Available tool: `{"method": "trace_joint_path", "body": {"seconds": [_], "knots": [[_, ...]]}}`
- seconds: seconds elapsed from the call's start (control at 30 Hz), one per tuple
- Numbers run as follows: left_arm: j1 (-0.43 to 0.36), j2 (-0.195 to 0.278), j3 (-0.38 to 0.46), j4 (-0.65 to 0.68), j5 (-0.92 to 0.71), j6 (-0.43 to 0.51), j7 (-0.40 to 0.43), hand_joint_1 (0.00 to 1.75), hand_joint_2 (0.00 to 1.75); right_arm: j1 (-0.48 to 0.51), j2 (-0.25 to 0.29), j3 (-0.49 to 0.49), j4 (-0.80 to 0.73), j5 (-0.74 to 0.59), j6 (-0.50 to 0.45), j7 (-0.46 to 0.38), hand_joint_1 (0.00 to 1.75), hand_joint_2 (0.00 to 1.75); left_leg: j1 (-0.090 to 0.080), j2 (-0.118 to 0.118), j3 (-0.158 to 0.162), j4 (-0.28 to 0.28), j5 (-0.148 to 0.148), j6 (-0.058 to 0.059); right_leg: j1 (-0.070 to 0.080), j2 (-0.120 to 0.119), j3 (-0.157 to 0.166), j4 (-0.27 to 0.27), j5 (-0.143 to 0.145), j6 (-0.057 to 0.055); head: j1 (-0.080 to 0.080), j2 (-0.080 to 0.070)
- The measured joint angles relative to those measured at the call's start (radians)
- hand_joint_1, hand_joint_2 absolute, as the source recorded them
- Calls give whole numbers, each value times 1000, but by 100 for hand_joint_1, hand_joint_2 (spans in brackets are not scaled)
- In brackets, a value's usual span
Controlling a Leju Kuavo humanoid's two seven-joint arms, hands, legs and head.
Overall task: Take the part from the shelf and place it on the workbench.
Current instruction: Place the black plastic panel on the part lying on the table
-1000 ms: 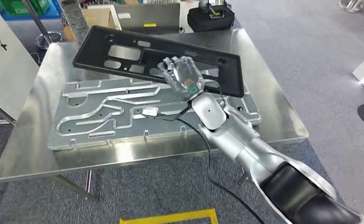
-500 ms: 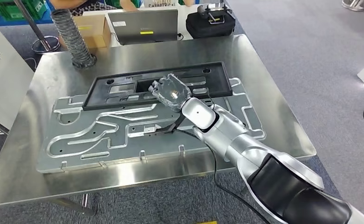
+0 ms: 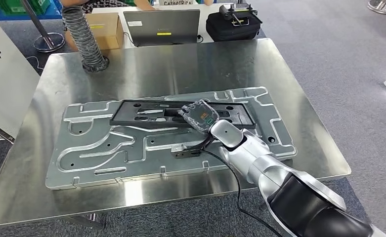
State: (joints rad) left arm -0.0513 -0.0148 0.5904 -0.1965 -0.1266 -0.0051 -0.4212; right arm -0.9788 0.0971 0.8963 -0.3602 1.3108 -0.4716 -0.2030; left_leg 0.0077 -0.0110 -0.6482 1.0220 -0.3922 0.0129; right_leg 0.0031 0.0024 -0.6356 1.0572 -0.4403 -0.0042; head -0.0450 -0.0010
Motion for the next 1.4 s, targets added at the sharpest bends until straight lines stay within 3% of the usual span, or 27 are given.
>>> {"method": "trace_joint_path", "body": {"seconds": [0.07,0.17,0.23,0.3,0.33,0.37,0.4,0.47,0.53,0.67,0.73,0.8,0.83,0.87,0.9,0.97,1.03,1.1,1.2,1.33,1.37,1.4], "knots": [[-1,-2,4,0,0,1,-1,0,175,10,-6,-14,6,-10,-6,-8,0,0,-1,2,1,-1,-2,-9,6,-3,11,-33,8,-6,0,0],[-1,0,7,0,0,3,-2,0,175,24,-11,-27,12,-14,-9,-11,0,0,-1,4,1,11,-17,-24,-2,-2,21,-50,18,-14,0,0],[-2,2,8,0,-1,3,-3,0,175,29,-12,-32,14,-16,-10,-14,0,0,2,5,-32,94,-70,-32,-7,-3,29,-60,22,-19,0,0],[-1,2,10,0,-2,4,-4,0,175,41,-12,-37,17,-21,-14,-20,0,0,5,5,-87,222,-131,-39,-7,-3,30,-60,22,-21,0,0],[0,2,11,0,-3,5,-4,0,175,50,-12,-40,19,-24,-17,-25,0,0,6,5,-103,261,-142,-42,-7,-3,30,-59,22,-21,0,0],[0,2,12,0,-5,5,-5,0,131,59,-13,-43,21,-29,-22,-30,0,0,7,5,-102,265,-136,-44,-7,-3,30,-58,21,-20,0,0],[0,2,12,0,-7,5,-5,0,87,66,-13,-47,22,-34,-28,-36,0,0,8,6,-81,229,-112,-45,-8,-2,30,-56,20,-18,0,0],[-1,2,13,0,-13,5,-8,0,0,76,-13,-58,22,-55,-44,-54,0,0,10,6,-7,93,-56,-43,-7,0,30,-49,15,-10,0,0],[-3,2,13,0,-18,5,-12,0,0,83,-13,-78,19,-110,-61,-98,0,0,9,4,37,10,-35,-31,-3,1,28,-41,11,0,0,0],[-2,0,14,0,-23,5,-18,0,0,115,-5,-180,-39,-406,-47,-316,0,0,7,3,40,0,-32,-6,-5,1,22,-27,-1,18,0,0],[-3,-1,15,0,-28,4,-19,0,0,145,-2,-254,-126,-608,-13,-424,0,0,9,4,40,-2,-31,2,-7,0,-12,54,-52,28,0,0],[-4,-1,16,0,-36,3,-20,0,0,195,-11,-313,-275,-814,15,-472,0,0,7,4,40,-2,-31,8,-9,0,-74,193,-119,32,0,0],[-3,-2,18,0,-39,1,-20,0,0,226,-24,-337,-373,-918,26,-481,0,0,6,3,40,-2,-32,9,-9,0,-96,243,-135,33,0,0],[-1,-2,21,0,-40,-2,-21,0,0,257,-40,-361,-477,-1013,32,-485,0,0,5,1,40,-1,-32,9,-9,0,-102,258,-132,31,0,0],[1,-4,25,0,-39,-8,-23,0,0,284,-59,-393,-590,-1098,29,-488,0,0,4,-1,41,-1,-32,10,-8,0,-89,230,-109,28,0,0],[7,-8,35,0,-30,-22,-32,0,0,330,-104,-485,-820,-1207,-13,-491,0,0,1,-6,42,-1,-33,9,-2,-2,-20,91,-43,12,0,0],[11,-13,46,0,-19,-34,-44,0,0,378,-149,-609,-1022,-1226,-87,-492,0,0,-2,-12,43,0,-34,6,7,-9,32,-20,-8,-1,0,0],[18,-17,58,0,-12,-42,-55,0,0,445,-181,-743,-1183,-1209,-152,-495,0,0,-2,-15,45,-2,-36,-3,12,-13,44,-44,-7,-6,0,0],[26,-19,75,0,-6,-50,-65,0,0,572,-208,-920,-1359,-1164,-205,-497,0,0,-4,-9,43,19,-63,-16,0,-13,59,-65,1,-13,0,0],[25,-22,88,0,-11,-54,-65,0,0,720,-212,-1097,-1455,-1101,-224,-497,0,0,3,1,-47,241,-181,-31,-5,-13,66,-70,2,-19,0,0],[24,-23,91,0,-15,-54,-62,0,0,764,-211,-1144,-1461,-1104,-224,-496,0,0,4,3,-56,266,-186,-33,-4,-14,66,-68,1,-19,0,0],[24,-23,94,0,-18,-55,-59,0,0,806,-210,-1189,-1461,-1113,-222,-496,0,0,4,3,-45,251,-172,-34,-4,-14,66,-66,1,-17,0,0]]}}
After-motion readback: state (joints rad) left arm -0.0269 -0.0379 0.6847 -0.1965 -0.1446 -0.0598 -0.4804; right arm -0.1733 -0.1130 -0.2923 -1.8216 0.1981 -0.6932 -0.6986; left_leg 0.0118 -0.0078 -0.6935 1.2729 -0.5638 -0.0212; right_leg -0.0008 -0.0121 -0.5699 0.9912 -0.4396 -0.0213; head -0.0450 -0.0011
